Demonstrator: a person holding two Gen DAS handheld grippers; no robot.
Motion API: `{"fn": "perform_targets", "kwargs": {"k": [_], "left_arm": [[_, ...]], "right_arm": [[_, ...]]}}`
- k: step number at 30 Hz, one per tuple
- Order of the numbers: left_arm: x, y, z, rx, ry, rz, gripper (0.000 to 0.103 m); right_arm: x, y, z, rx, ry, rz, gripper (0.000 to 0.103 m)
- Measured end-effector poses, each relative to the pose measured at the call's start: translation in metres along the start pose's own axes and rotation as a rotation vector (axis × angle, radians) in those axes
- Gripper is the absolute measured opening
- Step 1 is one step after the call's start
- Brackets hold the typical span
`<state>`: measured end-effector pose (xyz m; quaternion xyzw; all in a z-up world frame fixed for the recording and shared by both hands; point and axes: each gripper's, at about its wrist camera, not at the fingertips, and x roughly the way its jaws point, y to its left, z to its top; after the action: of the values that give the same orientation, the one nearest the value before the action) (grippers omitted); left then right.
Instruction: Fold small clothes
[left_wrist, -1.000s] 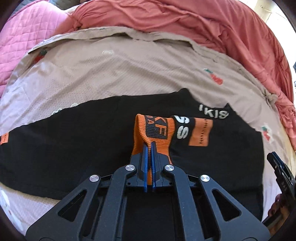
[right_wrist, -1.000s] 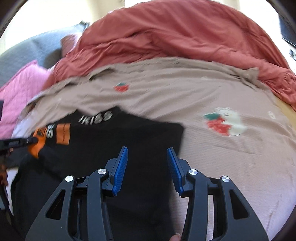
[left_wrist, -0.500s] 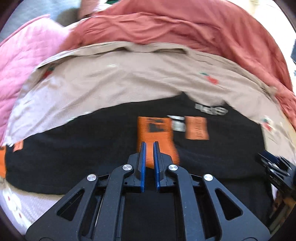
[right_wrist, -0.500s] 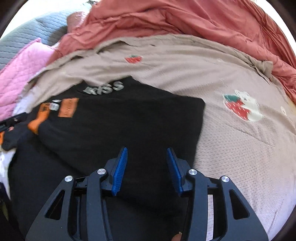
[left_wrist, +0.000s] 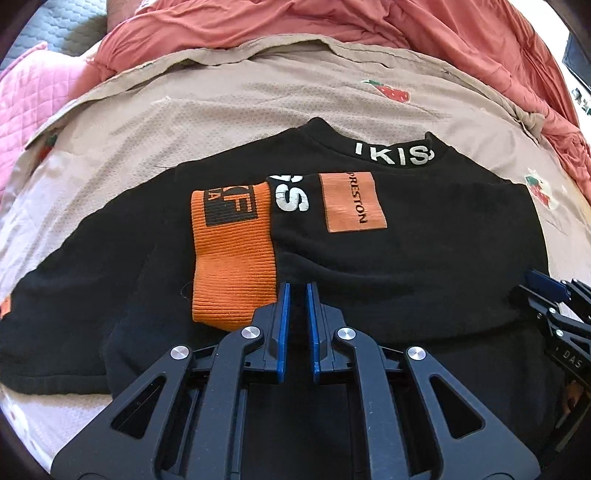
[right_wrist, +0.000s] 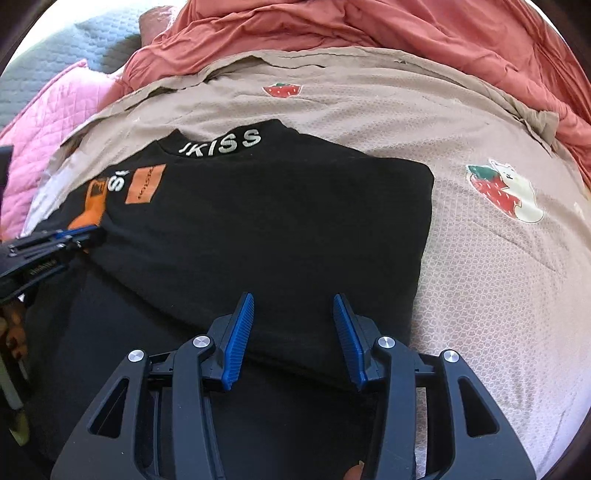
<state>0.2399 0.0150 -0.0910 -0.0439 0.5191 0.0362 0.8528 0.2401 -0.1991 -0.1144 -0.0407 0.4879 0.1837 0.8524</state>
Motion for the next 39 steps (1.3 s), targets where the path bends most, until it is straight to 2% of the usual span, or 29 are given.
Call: {"fn": "perform_targets", "kwargs": {"k": [4, 7, 9, 14, 16, 18, 23, 27, 39], "left_arm": [[-0.011, 0.001, 0.000, -0.005, -0.010, -0.016, 0.006], [-0.020, 0.002, -0.001, -0.011, -0.019, -0.035, 0.016], [-0.024, 0.002, -0.003, -0.005, -0.016, -0.009, 0.035], [-0.041, 0.011, -0.005, -0.031, -0.038, -0.022, 0.037], [-0.050, 0.014, -0.006, -0.037, -0.053, -0.020, 0.046], [-0.059, 0.017, -0.006, -0.042, -0.072, -0.018, 0.055], [-0.083, 0.032, -0.010, -0.061, -0.115, -0.007, 0.068], [-0.099, 0.052, -0.018, -0.098, -0.144, 0.004, 0.078], [-0.122, 0.121, -0.039, -0.246, -0.176, 0.076, 0.088]], "right_arm": [[-0.011, -0.001, 0.001, 0.028, -0.042, 0.022, 0.053], [-0.023, 0.003, 0.002, 0.008, -0.085, 0.016, 0.053], [-0.028, 0.005, 0.003, 0.007, -0.101, 0.018, 0.064], [-0.046, 0.017, 0.004, -0.016, -0.167, 0.026, 0.077], [-0.053, 0.023, 0.004, -0.028, -0.191, 0.028, 0.081], [-0.060, 0.030, 0.004, -0.039, -0.219, 0.035, 0.090], [-0.077, 0.054, 0.001, -0.103, -0.286, -0.008, 0.097], [-0.088, 0.071, -0.002, -0.137, -0.316, -0.010, 0.098], [-0.095, 0.149, -0.009, -0.236, -0.293, 0.086, 0.098]]}}
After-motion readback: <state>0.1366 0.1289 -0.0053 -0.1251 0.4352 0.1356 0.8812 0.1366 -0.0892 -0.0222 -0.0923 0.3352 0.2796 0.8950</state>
